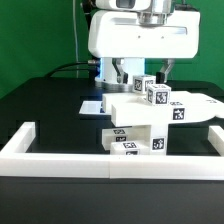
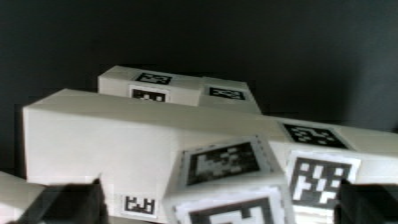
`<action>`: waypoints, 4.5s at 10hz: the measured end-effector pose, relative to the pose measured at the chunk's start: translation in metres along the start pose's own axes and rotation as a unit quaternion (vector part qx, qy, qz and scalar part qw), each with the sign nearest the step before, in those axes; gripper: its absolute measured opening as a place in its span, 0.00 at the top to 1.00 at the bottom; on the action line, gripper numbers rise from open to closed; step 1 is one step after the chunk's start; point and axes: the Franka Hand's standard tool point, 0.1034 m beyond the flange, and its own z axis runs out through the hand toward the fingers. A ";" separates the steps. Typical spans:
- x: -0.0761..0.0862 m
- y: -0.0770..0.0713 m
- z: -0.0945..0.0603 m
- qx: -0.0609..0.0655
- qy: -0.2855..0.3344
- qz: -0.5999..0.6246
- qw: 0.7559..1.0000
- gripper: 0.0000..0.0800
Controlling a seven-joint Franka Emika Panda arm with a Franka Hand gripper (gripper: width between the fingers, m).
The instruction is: Assemble chair
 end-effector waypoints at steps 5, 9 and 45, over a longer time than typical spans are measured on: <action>0.000 0.000 0.001 0.001 0.000 0.044 0.999 0.64; 0.001 -0.001 0.002 -0.001 -0.001 0.251 0.968 0.64; 0.018 0.007 -0.002 -0.004 0.016 0.428 0.904 0.64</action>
Offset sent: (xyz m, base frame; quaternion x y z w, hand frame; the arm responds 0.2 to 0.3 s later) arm 0.0000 0.0000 0.0000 0.0000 0.0000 0.0000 1.0000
